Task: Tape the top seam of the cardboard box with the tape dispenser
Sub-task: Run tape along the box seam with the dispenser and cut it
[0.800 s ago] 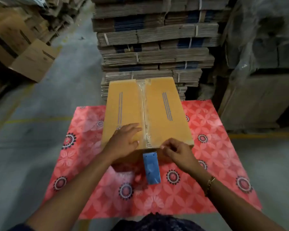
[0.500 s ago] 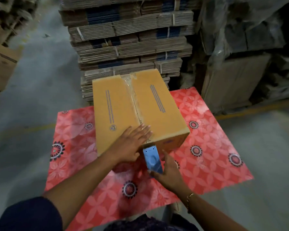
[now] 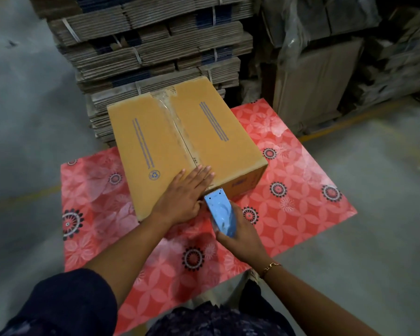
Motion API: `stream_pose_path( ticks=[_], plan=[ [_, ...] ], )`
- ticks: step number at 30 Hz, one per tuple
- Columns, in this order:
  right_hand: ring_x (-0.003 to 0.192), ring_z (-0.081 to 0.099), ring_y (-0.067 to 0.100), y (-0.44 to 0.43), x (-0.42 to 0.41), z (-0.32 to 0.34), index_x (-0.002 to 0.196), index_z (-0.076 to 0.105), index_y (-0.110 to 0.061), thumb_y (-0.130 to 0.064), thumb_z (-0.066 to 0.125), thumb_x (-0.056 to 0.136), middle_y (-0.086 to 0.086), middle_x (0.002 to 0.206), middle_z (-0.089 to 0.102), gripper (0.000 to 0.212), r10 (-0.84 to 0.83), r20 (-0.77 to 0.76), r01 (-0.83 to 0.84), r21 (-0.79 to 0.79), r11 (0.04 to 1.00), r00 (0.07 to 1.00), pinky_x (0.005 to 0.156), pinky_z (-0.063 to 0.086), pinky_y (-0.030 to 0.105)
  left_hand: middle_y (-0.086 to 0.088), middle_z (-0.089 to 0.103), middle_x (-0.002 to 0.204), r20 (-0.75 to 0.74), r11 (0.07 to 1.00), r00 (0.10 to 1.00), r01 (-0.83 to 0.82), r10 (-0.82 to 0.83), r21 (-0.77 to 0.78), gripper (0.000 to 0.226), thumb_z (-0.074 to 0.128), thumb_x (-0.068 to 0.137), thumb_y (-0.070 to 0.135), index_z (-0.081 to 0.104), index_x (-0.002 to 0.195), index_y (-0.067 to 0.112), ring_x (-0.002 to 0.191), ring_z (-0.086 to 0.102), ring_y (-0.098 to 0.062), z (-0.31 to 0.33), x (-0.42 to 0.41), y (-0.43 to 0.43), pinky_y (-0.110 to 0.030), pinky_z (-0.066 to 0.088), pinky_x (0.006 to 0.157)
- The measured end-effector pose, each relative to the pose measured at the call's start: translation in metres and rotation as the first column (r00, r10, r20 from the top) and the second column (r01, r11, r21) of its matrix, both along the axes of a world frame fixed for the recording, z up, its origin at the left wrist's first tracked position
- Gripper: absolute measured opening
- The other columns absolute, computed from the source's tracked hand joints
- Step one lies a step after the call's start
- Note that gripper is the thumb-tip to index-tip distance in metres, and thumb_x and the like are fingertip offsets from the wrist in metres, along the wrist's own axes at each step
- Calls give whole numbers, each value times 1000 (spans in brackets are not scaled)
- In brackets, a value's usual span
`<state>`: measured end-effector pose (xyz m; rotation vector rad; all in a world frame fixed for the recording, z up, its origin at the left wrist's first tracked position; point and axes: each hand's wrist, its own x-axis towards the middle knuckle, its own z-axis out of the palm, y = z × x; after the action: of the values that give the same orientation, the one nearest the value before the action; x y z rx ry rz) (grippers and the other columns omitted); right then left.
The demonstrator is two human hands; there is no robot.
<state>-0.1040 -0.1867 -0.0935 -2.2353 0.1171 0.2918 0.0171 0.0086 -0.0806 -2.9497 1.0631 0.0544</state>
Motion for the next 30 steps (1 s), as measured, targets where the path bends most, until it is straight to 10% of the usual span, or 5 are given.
stream_pose_path(
  ticks=[5, 25, 30],
  plan=[
    [95, 64, 22, 2, -9, 7, 152, 19, -28, -49, 65, 83, -1, 130, 59, 86, -11, 6, 11, -18, 1000, 1000, 74, 55, 37, 4, 6, 172, -7, 1000, 1000, -3, 3, -5, 90, 56, 87, 33, 6, 162, 26, 158, 6, -16, -1, 1, 0, -50, 13, 126],
    [123, 58, 27, -1, -36, -5, 158, 12, -27, -54, 61, 87, 2, 154, 46, 90, -49, -52, 44, -96, 994, 997, 89, 52, 39, 3, 10, 171, -12, 999, 1000, -2, 2, -35, 80, 42, 89, 33, 10, 162, 25, 158, 11, -17, -4, 3, 1, -52, 17, 126],
    [103, 65, 27, -3, -30, 8, 156, 17, -28, -65, 59, 86, 4, 136, 61, 90, -51, -70, 38, -181, 983, 996, 68, 42, 31, 3, 9, 171, -5, 999, 1000, -1, 1, -46, 78, 41, 93, 43, 9, 162, 26, 158, 10, -16, -7, 4, 0, -51, 16, 126]
  ],
)
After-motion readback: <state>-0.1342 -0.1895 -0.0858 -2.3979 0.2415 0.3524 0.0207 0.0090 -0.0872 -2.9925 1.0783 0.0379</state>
